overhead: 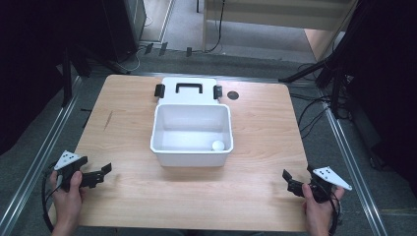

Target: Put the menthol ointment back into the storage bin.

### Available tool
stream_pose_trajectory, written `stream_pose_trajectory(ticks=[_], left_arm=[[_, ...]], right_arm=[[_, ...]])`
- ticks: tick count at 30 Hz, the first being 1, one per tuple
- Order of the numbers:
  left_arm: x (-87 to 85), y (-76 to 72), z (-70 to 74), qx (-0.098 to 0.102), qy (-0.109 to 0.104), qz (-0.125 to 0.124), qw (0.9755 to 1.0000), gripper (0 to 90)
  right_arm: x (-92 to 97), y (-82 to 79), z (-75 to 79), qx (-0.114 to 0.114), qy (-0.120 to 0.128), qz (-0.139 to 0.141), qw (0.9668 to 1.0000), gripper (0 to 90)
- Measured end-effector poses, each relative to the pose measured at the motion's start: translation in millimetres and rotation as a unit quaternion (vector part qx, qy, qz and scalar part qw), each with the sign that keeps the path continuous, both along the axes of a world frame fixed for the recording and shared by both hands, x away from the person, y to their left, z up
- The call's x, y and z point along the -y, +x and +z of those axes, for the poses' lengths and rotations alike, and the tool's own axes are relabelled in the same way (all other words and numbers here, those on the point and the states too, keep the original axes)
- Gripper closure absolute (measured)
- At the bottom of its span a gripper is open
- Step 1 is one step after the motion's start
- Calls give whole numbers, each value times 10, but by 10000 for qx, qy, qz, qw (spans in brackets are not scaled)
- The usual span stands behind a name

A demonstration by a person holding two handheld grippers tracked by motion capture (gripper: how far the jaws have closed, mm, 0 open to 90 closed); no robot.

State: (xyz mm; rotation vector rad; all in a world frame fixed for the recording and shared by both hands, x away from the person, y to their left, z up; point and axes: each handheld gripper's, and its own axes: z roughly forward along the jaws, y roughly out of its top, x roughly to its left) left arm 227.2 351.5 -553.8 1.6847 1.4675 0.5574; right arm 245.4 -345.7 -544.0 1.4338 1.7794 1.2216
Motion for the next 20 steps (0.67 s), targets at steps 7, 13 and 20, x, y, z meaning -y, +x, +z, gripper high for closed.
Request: stream_pose_trajectory(ticks=[7,13,20], left_arm=[[-6,2,0,0,-37,-4,10000,0],[-5,2,0,3,-32,-12,10000,0],[-10,6,1,-10,-54,-13,10000,0]], right_arm=[[-15,5,-12,90,-102,-108,9998,8],[-50,52,-14,-35,-280,-127,9995,12],[-51,60,-14,-45,-271,-171,9995,31]])
